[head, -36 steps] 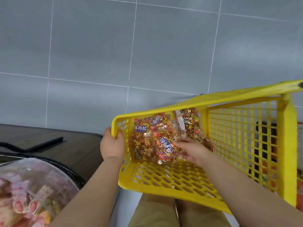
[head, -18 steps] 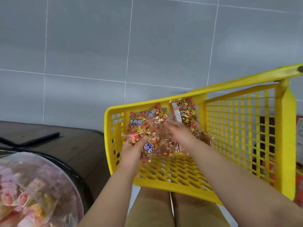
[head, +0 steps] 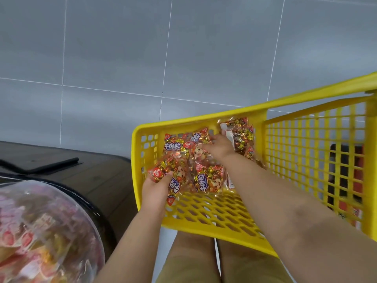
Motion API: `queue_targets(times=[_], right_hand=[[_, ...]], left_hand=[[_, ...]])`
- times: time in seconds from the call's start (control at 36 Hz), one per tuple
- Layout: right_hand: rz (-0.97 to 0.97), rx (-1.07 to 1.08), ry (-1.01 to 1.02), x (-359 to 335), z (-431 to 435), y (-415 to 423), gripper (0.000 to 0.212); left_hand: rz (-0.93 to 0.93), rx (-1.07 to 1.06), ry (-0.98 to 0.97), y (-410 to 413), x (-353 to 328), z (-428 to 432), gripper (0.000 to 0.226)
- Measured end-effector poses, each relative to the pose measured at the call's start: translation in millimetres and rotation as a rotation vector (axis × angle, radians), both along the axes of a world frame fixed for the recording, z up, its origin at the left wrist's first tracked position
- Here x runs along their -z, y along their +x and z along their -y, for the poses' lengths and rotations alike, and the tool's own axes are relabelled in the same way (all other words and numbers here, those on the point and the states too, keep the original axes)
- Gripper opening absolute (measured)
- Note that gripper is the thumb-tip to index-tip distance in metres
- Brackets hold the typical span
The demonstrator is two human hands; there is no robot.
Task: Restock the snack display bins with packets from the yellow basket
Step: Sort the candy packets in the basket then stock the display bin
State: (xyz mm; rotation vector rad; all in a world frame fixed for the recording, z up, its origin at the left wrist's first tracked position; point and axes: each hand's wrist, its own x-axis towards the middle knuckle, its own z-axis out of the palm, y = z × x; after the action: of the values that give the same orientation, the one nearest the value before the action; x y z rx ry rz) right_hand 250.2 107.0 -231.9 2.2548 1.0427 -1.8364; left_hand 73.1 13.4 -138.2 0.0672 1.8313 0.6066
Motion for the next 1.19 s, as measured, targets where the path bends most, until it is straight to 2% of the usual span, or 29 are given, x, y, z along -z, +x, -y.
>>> queue_targets(times=[0.14,0.25,0.31,0.39,0.5,0.56,0.58,0.67,0.75,0.83,0.89,1.03,1.11,1.19], right_hand=[[0.117,0.220,0.179,-38.0,16.2,32.2,0.053],[0.023,0.450,0.146,-80.4,40.0,62.6,0.061],[-0.055,0.416,0.096,-99.2,53.5,66.2,0.065],[-0.155,0.328,0.055,-114.4,72.3,56.4,0.047],[-0.258,0.264,0.054,-115.8,94.1,35.8,0.041],[-0.313,0.260,0.073,-113.1,97.5,31.0,0.022],[-0.326,0.221,0.079,-109.7,96.9,30.8,0.020],[-0.301,0.128,0.109,-100.7,81.9,33.7,0.003],[-0.141,-0.028,0.184,-71.9,64.0,44.6,0.034],[-0.009,-0.477,0.152,-42.9,49.2,44.9,0.061],[0.022,-0.691,0.109,-31.1,44.7,36.9,0.073],[0.041,-0.810,0.069,-23.7,47.2,19.2,0.082],[0.032,-0.759,0.032,-29.6,46.9,19.2,0.088],[0.020,-0.817,0.021,-46.7,50.0,26.6,0.080]], left_hand=[[-0.008,-0.028,0.011,1.6,-9.1,-2.1,0.015],[0.045,-0.019,-0.010,9.7,-17.5,-8.8,0.016],[0.116,-0.030,-0.007,18.3,-20.2,-13.2,0.020],[0.226,-0.073,-0.036,36.1,-26.6,-20.3,0.032],[0.329,-0.012,-0.025,52.1,-33.5,-23.9,0.076],[0.275,0.091,-0.021,53.0,-34.6,-22.4,0.080],[0.243,0.115,-0.020,51.5,-33.6,-20.4,0.079],[0.151,0.091,0.001,39.8,-28.7,-13.3,0.066],[0.061,0.061,0.059,23.2,-28.1,-8.8,0.063],[-0.033,0.087,0.091,9.1,-28.2,-6.2,0.046],[-0.066,0.086,0.091,2.0,-27.6,-3.5,0.035],[-0.102,0.029,0.079,0.6,-35.5,3.4,0.033],[-0.111,-0.015,0.056,4.5,-42.5,9.1,0.045],[-0.112,-0.044,0.040,8.2,-51.5,18.3,0.051]])
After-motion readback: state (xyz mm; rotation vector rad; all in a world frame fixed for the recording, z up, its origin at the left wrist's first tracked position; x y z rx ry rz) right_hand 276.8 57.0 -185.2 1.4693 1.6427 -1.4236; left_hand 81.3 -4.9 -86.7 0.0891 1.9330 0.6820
